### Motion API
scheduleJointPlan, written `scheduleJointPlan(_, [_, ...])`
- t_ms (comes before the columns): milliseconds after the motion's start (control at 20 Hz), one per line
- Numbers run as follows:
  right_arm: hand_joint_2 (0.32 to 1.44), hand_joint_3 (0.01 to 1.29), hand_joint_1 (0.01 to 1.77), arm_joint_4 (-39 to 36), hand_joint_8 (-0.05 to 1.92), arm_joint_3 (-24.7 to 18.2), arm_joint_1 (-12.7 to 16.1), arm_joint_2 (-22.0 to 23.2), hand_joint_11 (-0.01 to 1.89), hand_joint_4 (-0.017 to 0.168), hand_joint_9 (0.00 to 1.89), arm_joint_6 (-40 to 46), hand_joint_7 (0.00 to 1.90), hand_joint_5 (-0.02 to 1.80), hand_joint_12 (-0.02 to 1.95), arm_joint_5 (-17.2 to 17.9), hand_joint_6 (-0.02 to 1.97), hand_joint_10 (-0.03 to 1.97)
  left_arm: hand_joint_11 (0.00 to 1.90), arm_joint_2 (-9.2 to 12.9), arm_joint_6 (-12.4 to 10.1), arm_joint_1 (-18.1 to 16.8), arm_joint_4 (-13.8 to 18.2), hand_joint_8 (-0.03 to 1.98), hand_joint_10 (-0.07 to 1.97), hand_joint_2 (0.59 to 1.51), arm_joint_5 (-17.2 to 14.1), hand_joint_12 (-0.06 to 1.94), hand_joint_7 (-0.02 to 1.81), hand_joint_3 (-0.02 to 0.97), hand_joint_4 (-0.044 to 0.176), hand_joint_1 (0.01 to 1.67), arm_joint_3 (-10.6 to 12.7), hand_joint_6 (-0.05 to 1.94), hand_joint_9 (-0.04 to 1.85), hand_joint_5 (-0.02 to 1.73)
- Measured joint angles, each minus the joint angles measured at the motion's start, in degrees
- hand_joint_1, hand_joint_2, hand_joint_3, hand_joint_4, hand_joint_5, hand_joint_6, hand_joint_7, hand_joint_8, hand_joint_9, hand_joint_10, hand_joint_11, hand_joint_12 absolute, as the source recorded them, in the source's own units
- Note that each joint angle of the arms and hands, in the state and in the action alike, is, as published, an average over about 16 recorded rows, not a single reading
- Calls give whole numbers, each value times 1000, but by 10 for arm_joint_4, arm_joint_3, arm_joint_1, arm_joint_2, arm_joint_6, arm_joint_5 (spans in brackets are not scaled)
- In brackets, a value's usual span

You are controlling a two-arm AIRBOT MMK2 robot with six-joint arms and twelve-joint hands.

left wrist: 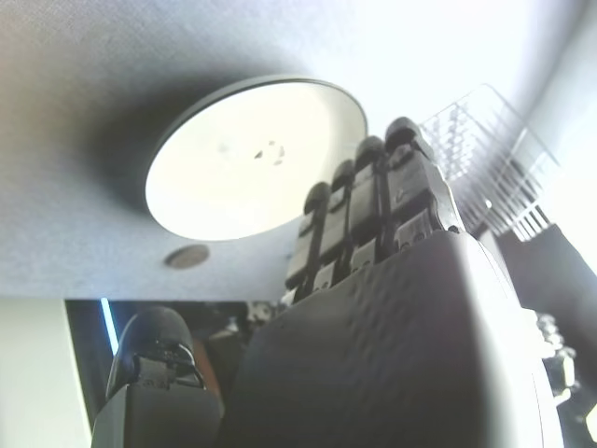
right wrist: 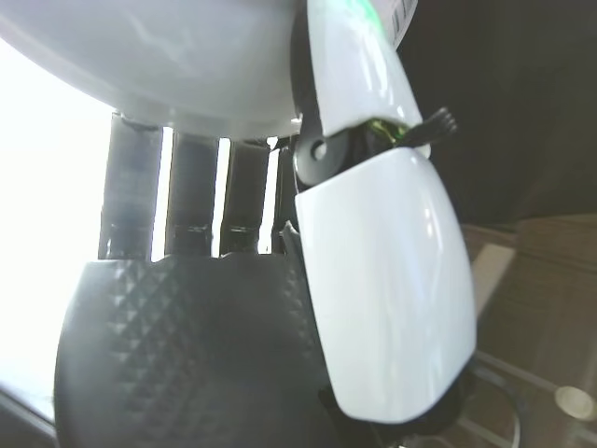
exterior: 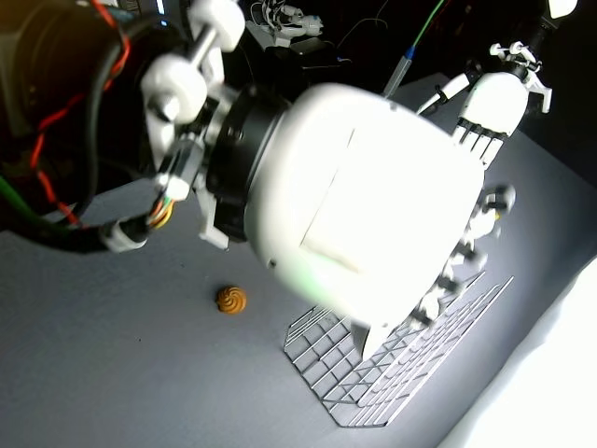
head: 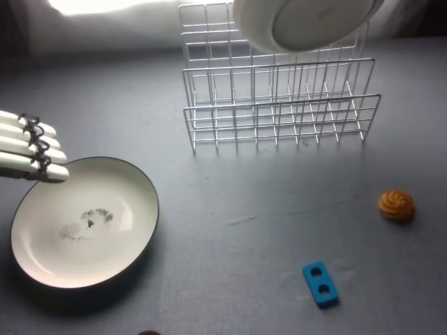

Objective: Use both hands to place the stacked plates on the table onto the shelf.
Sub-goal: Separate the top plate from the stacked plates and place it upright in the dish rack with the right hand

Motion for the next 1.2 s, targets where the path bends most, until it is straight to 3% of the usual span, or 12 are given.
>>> scheduleJointPlan(600, [1036, 11, 1386, 50, 884, 79, -22, -54, 879, -8, 947, 0, 1002, 858, 1019, -14, 987, 1157, 15, -15, 32, 56, -32, -11, 6, 1080, 8, -13, 14, 21, 2, 18, 10, 4, 19, 12])
scheduleJointPlan(1200, [1048, 12, 1371, 127, 902, 111, -70, -83, 861, -8, 952, -10, 998, 859, 1025, 4, 988, 1074, 16, -22, 43, 72, -35, -11, 7, 1086, 15, -14, 14, 21, 5, 18, 12, 4, 19, 12])
